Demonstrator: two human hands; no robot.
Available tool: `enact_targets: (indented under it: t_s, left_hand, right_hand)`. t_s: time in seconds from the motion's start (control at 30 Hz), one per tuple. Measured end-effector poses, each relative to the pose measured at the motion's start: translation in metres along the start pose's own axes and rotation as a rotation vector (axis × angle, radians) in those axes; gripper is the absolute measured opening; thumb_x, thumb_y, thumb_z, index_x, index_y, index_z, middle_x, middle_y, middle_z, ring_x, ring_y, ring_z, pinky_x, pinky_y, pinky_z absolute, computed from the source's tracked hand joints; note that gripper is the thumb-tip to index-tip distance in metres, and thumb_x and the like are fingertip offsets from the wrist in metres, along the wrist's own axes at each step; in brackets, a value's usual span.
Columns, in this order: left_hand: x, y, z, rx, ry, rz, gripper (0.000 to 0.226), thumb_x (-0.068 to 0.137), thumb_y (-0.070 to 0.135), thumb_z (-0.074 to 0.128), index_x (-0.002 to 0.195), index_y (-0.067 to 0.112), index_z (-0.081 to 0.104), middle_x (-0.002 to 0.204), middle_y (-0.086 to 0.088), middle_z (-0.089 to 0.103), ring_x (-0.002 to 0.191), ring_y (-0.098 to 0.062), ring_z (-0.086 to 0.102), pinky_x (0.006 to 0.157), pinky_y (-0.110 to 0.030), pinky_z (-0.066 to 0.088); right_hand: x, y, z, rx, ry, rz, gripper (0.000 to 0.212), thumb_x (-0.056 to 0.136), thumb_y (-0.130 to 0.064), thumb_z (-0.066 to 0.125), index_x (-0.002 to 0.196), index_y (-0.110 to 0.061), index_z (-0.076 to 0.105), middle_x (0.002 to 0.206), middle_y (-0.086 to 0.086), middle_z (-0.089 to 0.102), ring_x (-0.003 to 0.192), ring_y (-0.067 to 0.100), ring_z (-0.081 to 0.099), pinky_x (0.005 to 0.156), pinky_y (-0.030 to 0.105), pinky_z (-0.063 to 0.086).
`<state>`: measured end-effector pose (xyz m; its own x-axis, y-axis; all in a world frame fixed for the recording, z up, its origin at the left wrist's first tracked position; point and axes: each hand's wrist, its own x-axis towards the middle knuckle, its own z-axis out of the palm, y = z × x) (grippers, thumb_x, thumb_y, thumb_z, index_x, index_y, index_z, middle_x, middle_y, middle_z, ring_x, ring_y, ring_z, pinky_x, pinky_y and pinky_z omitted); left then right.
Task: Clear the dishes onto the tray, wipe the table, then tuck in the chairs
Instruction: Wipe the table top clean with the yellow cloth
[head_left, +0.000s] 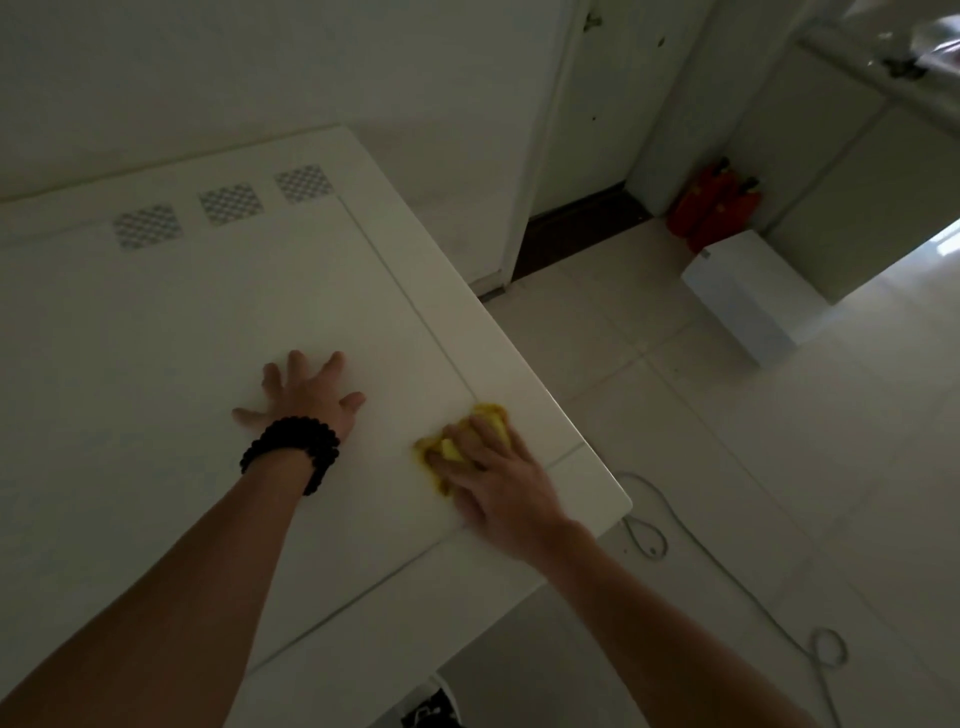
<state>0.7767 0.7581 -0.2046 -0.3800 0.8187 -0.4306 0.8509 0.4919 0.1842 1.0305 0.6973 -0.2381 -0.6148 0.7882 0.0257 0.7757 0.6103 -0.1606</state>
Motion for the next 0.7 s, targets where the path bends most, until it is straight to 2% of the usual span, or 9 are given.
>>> enact_targets:
  t_s: [0.13,0.23,0.3,0.47,0.6,0.7]
  left_hand:
    - [-0.038,-0.002,0.010,0.023,-0.033,0.009,0.054,0.099,0.049,0.040,0.148,0.051,0.017,0.162,0.003,-0.001,0.148,-0.030,-0.004,0.107,-0.074,0.012]
    - [-0.073,0.005,0.025,0.057,-0.081,0.059,0.055,0.100,0.048,0.038,0.148,0.051,0.013,0.162,0.002,-0.006,0.148,-0.033,-0.008,0.107,-0.074,0.010]
    - [-0.096,0.007,0.035,0.095,-0.098,0.087,0.055,0.100,0.047,0.036,0.149,0.051,0.010,0.163,0.002,-0.009,0.148,-0.034,-0.009,0.107,-0.074,0.011]
    - [-0.120,-0.007,0.050,0.103,-0.115,0.146,0.054,0.101,0.045,0.036,0.149,0.051,0.010,0.163,0.003,-0.010,0.148,-0.031,-0.010,0.110,-0.071,0.008]
    - [-0.134,-0.013,0.056,0.101,-0.122,0.176,0.054,0.102,0.040,0.038,0.148,0.051,0.013,0.163,0.004,-0.008,0.148,-0.031,-0.009,0.112,-0.068,0.007]
    - [-0.144,-0.023,0.058,0.077,-0.098,0.218,0.054,0.102,0.035,0.041,0.149,0.048,0.019,0.163,0.003,-0.004,0.149,-0.029,-0.006,0.116,-0.061,0.006]
  right_hand:
    - [-0.035,0.026,-0.006,-0.001,0.063,0.428,0.050,0.092,-0.037,0.038,0.137,-0.028,0.058,0.150,0.005,0.050,0.141,0.036,0.041,0.107,0.057,0.039]
    - [-0.043,0.011,-0.007,0.032,0.114,0.703,0.056,0.091,-0.041,0.031,0.138,-0.027,0.057,0.150,0.007,0.049,0.141,0.038,0.039,0.108,0.058,0.037]
    - [-0.049,-0.004,-0.006,0.052,0.161,0.811,0.057,0.089,-0.042,0.031,0.137,-0.026,0.058,0.149,0.008,0.050,0.140,0.038,0.039,0.108,0.061,0.034]
    - [-0.073,-0.048,-0.002,0.099,0.196,0.912,0.053,0.086,-0.032,0.044,0.135,-0.023,0.061,0.149,0.012,0.050,0.142,0.042,0.037,0.106,0.065,0.033]
    - [-0.076,-0.094,0.002,0.126,0.074,0.860,0.053,0.084,-0.027,0.059,0.136,-0.023,0.060,0.151,0.013,0.048,0.142,0.045,0.036,0.104,0.066,0.035]
    - [-0.073,-0.129,0.004,0.110,-0.036,0.783,0.060,0.076,-0.027,0.074,0.135,-0.022,0.062,0.147,0.015,0.052,0.138,0.047,0.041,0.101,0.069,0.038]
